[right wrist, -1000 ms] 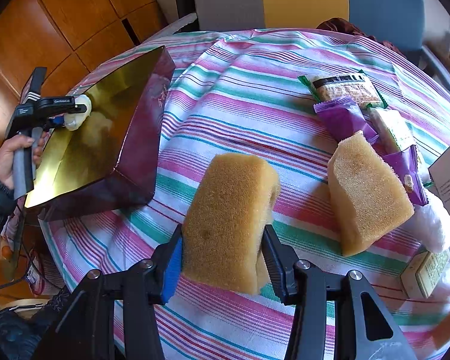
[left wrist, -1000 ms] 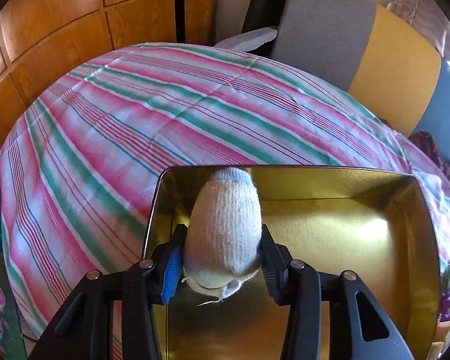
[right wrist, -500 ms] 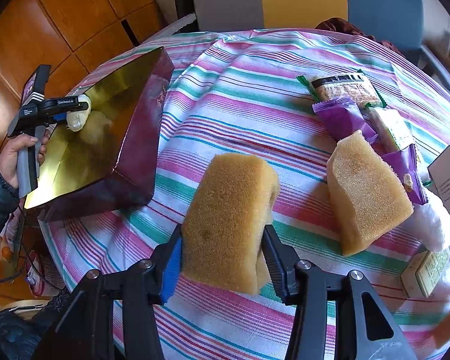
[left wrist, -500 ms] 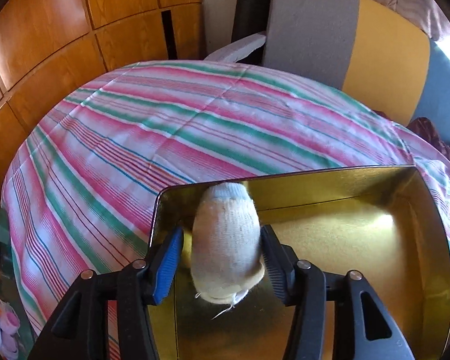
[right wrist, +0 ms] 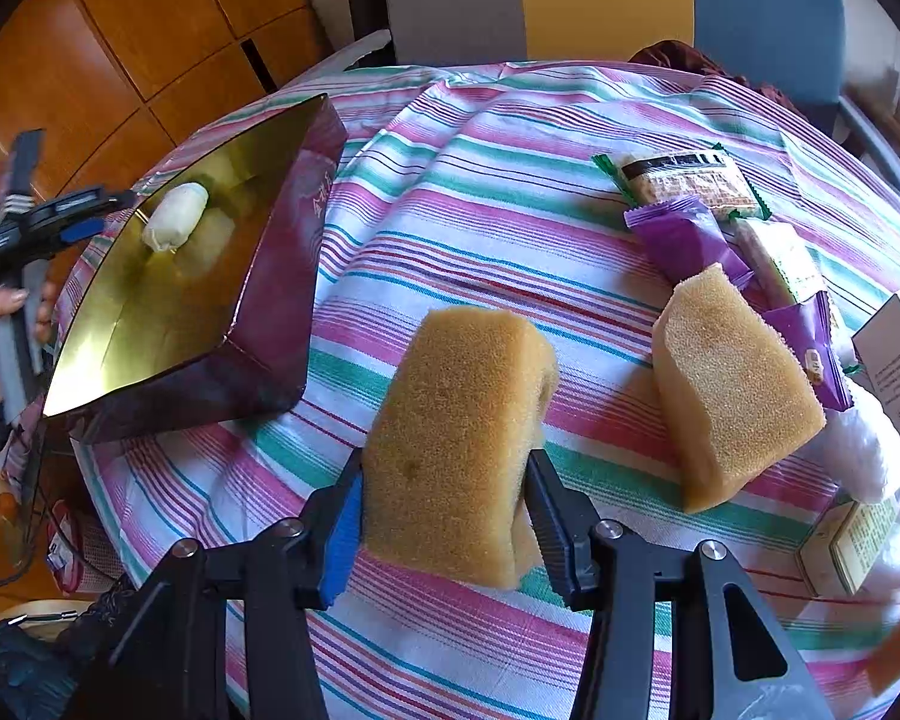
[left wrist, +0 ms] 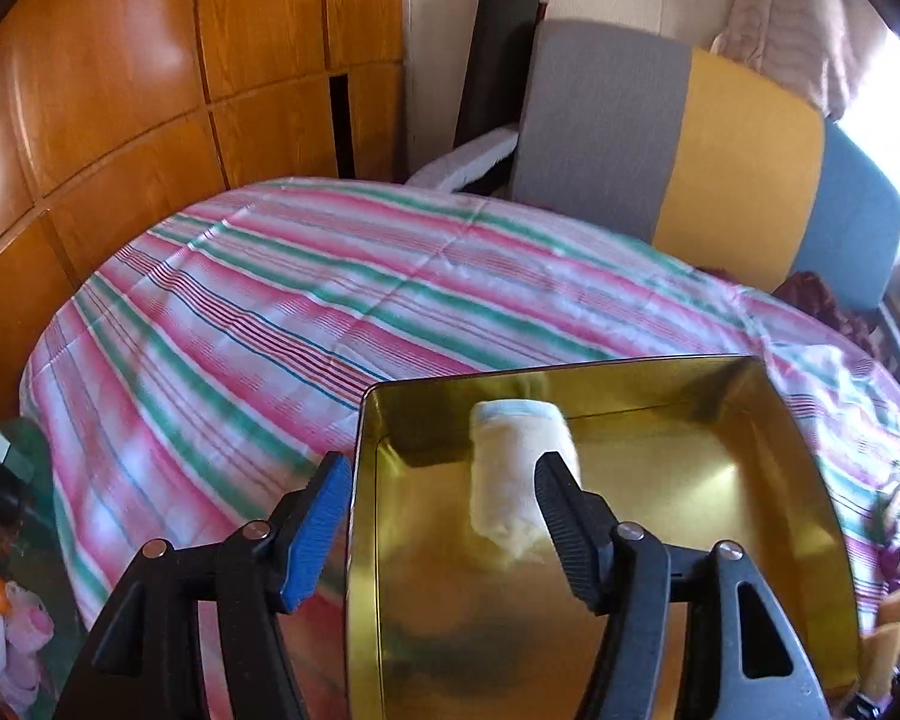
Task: Organize objects
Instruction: 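Lower the sock into the gold tray and open the left gripper, then carry the yellow sponge into the tray and release it with the right gripper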
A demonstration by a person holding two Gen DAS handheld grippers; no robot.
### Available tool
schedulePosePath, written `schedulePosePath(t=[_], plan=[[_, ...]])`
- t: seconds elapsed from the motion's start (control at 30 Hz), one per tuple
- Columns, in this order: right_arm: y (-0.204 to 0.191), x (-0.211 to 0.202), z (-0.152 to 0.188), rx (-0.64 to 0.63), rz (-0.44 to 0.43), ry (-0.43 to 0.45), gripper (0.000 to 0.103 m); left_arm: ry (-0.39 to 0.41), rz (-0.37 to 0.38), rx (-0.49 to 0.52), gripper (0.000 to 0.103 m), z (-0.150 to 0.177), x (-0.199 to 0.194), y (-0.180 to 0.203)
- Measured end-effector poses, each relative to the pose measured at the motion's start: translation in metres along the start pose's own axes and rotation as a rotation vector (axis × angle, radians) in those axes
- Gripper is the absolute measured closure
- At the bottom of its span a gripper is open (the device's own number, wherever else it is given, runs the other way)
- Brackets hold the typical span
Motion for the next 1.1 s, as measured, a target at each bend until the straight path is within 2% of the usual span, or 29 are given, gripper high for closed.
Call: schedulePosePath(t=[0.2, 0.47, 1.0, 1.1], plan=[[0.000, -0.001, -0.001, -0.008, 0.010, 0.000, 0.052, 0.076, 0.061, 0.012, 0.038, 0.015, -0.063, 0.010], [0.000, 0.001, 0.000, 0.003, 0.030, 0.003, 0.052, 0.132, 0.089, 0.031, 0.038, 0.034, -0.112, 0.016], [-0.002, -0.003, -0.002, 0.053, 0.089, -0.002, 0.053, 0.157, 0.094, 0.064, 0.038, 0.061, -0.141, 0.009], [-0.007, -0.012, -0.009, 0.058, 0.088, 0.020, 0.053, 0.159, 0.094, 0.067, 0.038, 0.064, -0.143, 0.007]])
Point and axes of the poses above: each gripper's, at about its wrist camera, not at the fingertips, and x roughly the way its jaws point, y to its right, z to its underside, the point moved 9 cm from there along x, roughly the way its jaws point, and after that the axes turned 1 degree about y, right-handed, at the moved point
